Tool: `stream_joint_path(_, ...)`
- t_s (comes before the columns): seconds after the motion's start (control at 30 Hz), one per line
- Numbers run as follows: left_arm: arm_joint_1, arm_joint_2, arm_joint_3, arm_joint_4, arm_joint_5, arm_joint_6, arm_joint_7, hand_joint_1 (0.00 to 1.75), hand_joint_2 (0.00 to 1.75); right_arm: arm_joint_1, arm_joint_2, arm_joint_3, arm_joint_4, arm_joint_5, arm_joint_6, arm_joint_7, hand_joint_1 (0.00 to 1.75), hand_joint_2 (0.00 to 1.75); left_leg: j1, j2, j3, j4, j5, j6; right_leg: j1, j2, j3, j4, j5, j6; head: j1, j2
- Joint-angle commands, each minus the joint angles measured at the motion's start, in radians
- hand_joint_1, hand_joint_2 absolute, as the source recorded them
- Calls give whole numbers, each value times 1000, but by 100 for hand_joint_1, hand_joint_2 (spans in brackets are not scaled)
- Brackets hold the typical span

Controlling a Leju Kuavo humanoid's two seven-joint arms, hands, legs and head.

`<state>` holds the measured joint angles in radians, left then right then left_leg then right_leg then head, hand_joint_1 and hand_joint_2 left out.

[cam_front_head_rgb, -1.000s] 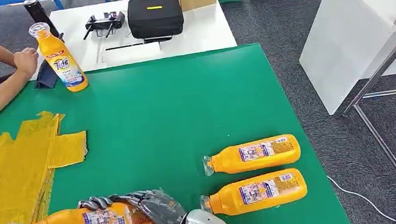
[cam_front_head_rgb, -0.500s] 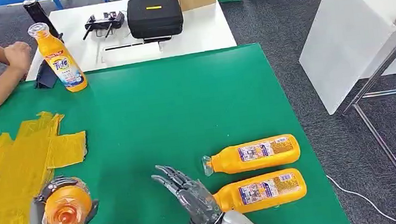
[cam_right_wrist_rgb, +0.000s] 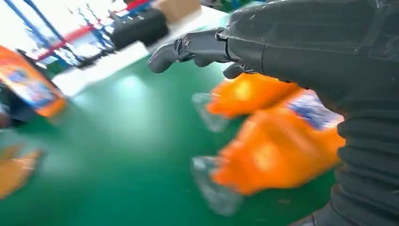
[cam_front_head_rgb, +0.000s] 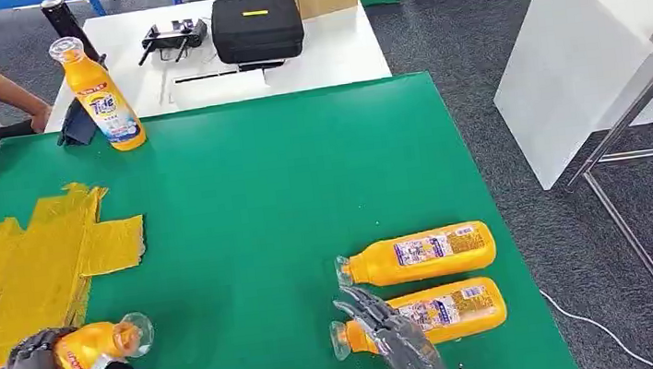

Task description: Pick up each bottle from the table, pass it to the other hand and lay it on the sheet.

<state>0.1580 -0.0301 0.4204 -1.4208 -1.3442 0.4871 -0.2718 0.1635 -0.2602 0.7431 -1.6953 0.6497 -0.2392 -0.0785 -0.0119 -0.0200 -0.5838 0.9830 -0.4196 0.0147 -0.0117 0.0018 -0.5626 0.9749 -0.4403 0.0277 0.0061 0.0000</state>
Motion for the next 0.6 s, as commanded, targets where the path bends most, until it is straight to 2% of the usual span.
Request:
stream_joint_path(0.03, -159, 75, -45, 488, -164, -20, 185, 175, 175, 41, -150, -8, -55, -8, -20, 77, 0, 175, -1, -1, 4, -2, 1, -2, 0, -3, 5, -2, 0, -1, 0, 0)
stream_joint_path(0.07, -164, 86, -57, 506, -198, -21, 227, 175, 175, 47, -164, -13, -67, -3, -25, 93, 0, 175, 0, 1, 6, -2, 0, -3, 1, -1, 6, -2, 0, -2, 0, 0)
stream_joint_path(0.1, -165, 90, -67, 510, -218, -3, 246, 51, 175, 53, -174, -18, -76, -3, -30, 99, 0, 175, -3, 0, 7, -2, 0, -1, -3, -1, 8, 0, -1, -1, 0, 0)
stream_joint_path(0.13, -170, 88, -61, 517, -211, -8, 248, 0, 175, 59, -180, -24, -82, -3, -36, 101, 0, 175, -2, 1, 7, -1, -1, -2, -1, -1, 9, -1, 0, -2, 0, 0)
stream_joint_path(0.3, -157, 77, -62, 465, -172, 1, 215, 0, 175, 70, -185, -52, -91, 17, -41, 126, 0, 175, -3, 1, 16, -4, -5, 6, -2, -1, 17, 0, -1, -1, 0, 0)
stream_joint_path(0.53, -122, 69, -82, 369, -55, -71, 128, 0, 175, 84, -192, -93, -82, 35, -36, 157, 0, 175, -1, 1, 19, -4, -6, 2, 0, -1, 19, 0, 0, -2, -1, 0)
stream_joint_path(0.57, -115, 70, -90, 348, 9, -143, 86, 0, 175, 84, -194, -107, -75, 36, -25, 159, 0, 175, 1, 5, 13, -2, -6, 0, 2, 2, 13, 0, 2, -3, 0, 0)
stream_joint_path(0.6, -109, 82, -105, 342, 59, -233, 59, 0, 175, 74, -188, -119, -64, 31, -12, 150, 0, 175, -1, 1, 19, -4, -1, 1, 0, -1, 18, 0, 0, -2, -1, 0)
